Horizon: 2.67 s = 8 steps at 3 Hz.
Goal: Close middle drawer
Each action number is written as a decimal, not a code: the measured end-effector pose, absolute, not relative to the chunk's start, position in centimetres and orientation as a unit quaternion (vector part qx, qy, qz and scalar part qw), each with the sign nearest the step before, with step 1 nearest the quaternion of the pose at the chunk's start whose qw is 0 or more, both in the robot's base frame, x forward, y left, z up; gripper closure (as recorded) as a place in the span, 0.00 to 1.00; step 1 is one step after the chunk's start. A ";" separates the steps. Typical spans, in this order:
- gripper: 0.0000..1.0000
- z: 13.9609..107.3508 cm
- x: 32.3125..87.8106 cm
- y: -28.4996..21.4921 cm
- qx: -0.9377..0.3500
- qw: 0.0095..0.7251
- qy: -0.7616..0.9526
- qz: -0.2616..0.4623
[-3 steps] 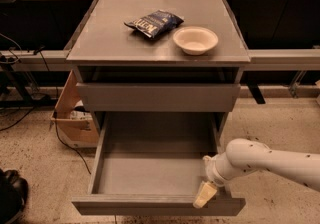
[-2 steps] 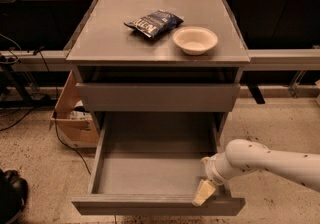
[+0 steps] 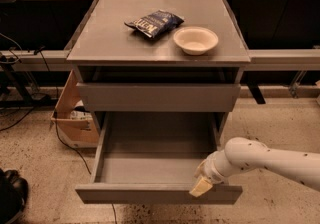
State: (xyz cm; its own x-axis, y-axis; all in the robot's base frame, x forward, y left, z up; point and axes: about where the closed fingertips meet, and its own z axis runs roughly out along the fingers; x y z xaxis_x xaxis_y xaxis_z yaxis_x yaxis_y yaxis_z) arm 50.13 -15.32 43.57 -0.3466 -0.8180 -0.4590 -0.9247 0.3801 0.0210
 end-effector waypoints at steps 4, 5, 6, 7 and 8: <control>0.46 46.5 52.3 -15.4 -0.546 0.221 0.799 0.116; 0.22 50.8 53.2 -17.3 -0.553 0.247 0.791 0.082; 0.01 55.2 53.3 -19.4 -0.560 0.270 0.781 0.063; 1.00 57.5 51.8 -20.7 -0.564 0.282 0.772 0.081; 1.00 57.6 51.1 -20.8 -0.566 0.292 0.763 0.110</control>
Offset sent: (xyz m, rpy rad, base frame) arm 0.0774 0.0056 0.0790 0.0077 -0.2181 0.0091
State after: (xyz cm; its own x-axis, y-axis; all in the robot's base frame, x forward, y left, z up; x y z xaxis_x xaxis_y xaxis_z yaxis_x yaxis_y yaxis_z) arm 51.13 -20.78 57.60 -0.1894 -0.7998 -0.5695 -0.9279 0.3355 -0.1626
